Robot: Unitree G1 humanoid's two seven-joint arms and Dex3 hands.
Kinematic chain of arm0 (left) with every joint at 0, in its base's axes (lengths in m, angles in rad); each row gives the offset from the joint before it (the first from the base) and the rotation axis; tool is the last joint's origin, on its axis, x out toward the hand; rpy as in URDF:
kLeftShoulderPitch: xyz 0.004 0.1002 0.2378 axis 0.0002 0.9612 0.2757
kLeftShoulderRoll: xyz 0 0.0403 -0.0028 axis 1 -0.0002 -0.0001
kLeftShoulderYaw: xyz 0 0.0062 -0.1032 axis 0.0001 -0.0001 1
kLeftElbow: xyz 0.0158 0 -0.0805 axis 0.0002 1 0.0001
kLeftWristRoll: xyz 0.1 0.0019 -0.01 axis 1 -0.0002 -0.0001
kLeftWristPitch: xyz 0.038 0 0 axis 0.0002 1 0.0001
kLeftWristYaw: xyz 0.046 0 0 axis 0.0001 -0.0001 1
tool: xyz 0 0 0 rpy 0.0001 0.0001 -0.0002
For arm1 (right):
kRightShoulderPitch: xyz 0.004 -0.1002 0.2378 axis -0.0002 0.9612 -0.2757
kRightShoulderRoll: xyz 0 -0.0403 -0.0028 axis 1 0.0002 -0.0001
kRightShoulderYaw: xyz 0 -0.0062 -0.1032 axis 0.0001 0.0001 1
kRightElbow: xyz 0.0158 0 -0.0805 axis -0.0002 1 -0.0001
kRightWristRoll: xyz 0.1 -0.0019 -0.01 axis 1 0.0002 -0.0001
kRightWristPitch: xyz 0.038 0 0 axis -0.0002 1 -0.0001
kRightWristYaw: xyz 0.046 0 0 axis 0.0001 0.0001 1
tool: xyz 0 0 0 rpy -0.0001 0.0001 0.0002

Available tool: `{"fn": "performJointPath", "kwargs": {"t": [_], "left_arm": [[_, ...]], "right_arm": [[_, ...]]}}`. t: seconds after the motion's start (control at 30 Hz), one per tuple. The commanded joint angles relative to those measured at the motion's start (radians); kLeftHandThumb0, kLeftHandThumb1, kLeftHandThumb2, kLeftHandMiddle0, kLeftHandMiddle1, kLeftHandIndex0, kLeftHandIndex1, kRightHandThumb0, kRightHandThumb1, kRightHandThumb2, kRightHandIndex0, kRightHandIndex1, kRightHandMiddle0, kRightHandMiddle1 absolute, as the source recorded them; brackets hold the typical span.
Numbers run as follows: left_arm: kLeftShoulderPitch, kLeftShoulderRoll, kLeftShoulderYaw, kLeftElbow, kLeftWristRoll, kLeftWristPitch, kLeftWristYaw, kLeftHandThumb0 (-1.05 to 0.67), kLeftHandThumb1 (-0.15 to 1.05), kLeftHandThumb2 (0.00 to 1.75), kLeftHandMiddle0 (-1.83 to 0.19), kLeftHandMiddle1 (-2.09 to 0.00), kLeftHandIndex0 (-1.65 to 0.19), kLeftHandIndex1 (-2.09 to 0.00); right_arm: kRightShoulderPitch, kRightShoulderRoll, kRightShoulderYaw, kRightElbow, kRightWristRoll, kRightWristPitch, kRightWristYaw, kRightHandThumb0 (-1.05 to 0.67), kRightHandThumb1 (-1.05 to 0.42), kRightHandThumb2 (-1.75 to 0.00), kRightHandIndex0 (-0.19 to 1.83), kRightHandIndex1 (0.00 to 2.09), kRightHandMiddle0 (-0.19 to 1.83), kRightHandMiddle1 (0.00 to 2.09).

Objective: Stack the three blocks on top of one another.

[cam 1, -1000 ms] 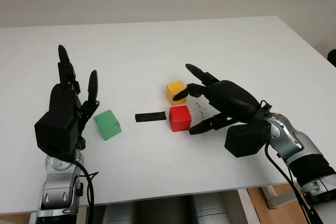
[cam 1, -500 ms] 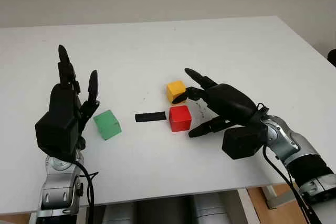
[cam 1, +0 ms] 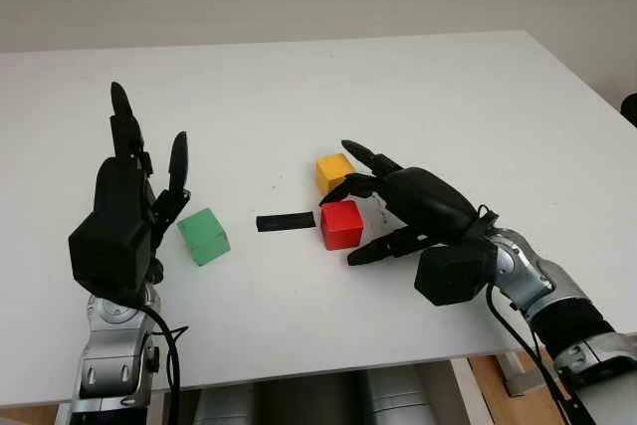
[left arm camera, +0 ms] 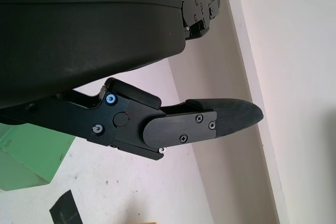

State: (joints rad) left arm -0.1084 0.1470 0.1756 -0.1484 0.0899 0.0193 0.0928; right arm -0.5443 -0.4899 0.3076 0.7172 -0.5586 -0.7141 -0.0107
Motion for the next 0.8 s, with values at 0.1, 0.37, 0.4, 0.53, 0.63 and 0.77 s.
{"fn": "performJointPath", "kwargs": {"t": [0.1,0.37,0.4,0.53,0.63,0.77], "left_arm": [[0.012,-0.002,-0.003,-0.025,0.005,-0.002,0.003,-0.71,1.05,0.52,0.18,-0.05,0.19,0.00],[0.013,-0.006,-0.003,-0.026,0.004,-0.003,0.004,-0.67,1.05,0.50,0.18,-0.06,0.19,0.00],[0.013,-0.006,-0.002,-0.024,0.002,-0.004,0.002,-0.67,1.05,0.50,0.18,-0.06,0.19,0.00],[0.013,-0.009,-0.004,-0.032,0.013,0.021,0.014,-0.67,1.05,0.47,0.17,-0.06,0.19,0.00],[0.016,-0.007,-0.007,-0.038,0.023,0.031,0.018,-0.63,1.05,0.42,0.16,-0.06,0.19,0.00],[0.016,-0.007,-0.010,-0.043,0.035,0.037,0.022,-0.61,1.05,0.37,0.15,-0.06,0.19,0.00]], "right_arm": [[-0.016,0.015,0.011,0.030,-0.012,-0.019,-0.034,-0.67,-0.93,-0.06,0.09,0.07,0.41,1.10],[-0.027,0.016,0.023,0.072,-0.055,-0.037,-0.124,-0.50,-0.95,-0.06,0.17,0.08,0.50,1.30],[-0.029,0.014,0.025,0.077,-0.061,-0.041,-0.137,-0.50,-0.95,-0.06,0.18,0.08,0.50,1.32],[-0.032,0.015,0.029,0.088,-0.075,-0.040,-0.170,-0.50,-0.95,-0.06,0.20,0.08,0.49,1.34],[-0.029,0.020,0.028,0.094,-0.072,-0.039,-0.189,-0.49,-0.94,-0.05,0.22,0.08,0.50,1.35],[-0.026,0.031,0.019,0.103,-0.054,-0.050,-0.217,-0.49,-0.93,-0.05,0.22,0.08,0.49,1.37]]}}
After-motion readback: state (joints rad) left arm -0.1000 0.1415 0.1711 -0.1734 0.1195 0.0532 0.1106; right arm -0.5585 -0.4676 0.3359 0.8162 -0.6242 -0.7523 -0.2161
